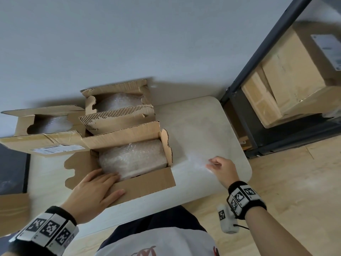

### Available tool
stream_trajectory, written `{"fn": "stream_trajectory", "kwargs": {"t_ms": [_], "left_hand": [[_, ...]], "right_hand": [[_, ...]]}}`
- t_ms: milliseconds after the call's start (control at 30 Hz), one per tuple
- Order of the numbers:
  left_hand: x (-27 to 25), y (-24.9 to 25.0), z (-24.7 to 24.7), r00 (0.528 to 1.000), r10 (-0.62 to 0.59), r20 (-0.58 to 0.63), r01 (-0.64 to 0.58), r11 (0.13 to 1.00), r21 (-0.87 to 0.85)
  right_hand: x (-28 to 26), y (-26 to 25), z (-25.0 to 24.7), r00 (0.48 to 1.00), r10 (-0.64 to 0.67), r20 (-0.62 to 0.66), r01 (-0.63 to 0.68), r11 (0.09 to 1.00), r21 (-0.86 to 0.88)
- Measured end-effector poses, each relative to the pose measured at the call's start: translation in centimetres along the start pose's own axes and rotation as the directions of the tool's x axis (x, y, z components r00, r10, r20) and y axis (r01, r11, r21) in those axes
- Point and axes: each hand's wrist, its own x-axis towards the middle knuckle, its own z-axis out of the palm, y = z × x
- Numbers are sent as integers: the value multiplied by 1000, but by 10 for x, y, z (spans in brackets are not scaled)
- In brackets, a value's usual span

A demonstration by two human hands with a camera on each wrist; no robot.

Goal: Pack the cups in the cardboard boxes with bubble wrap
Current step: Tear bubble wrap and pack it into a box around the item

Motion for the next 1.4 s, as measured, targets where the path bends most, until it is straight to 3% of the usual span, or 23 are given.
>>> {"fn": "stream_trajectory", "kwargs": {"t_ms": [200,333,633,833,967,1100,1267,1400], "left_hand": [[2,0,1,1000,-12,-3,12,1000,-24],[0,1,0,1000,-14,8,15,998,-61],[-1,5,-6,1000,-22,8,22,998,-67],[-3,10,-10,999,-41,3,41,996,-83],[-7,16,-13,997,-76,-17,74,989,-127],[-7,17,-18,997,-70,-31,66,989,-130],[-7,24,-35,993,-39,-110,5,954,-298],[-3,41,-75,950,1,-312,-144,888,-437]], "right_hand": [[2,-37,-9,998,-59,-13,60,993,101],[0,-58,-7,997,-47,-65,63,962,265],[-5,-89,-16,995,-26,-100,64,915,398],[-14,-108,-18,976,-84,-198,151,925,349],[-19,-119,-21,937,-197,-287,250,954,164],[-22,-130,-26,924,-276,-267,301,952,58],[-34,-157,-38,895,-311,-318,365,923,124],[-50,-194,-56,847,-373,-378,482,839,254]]}}
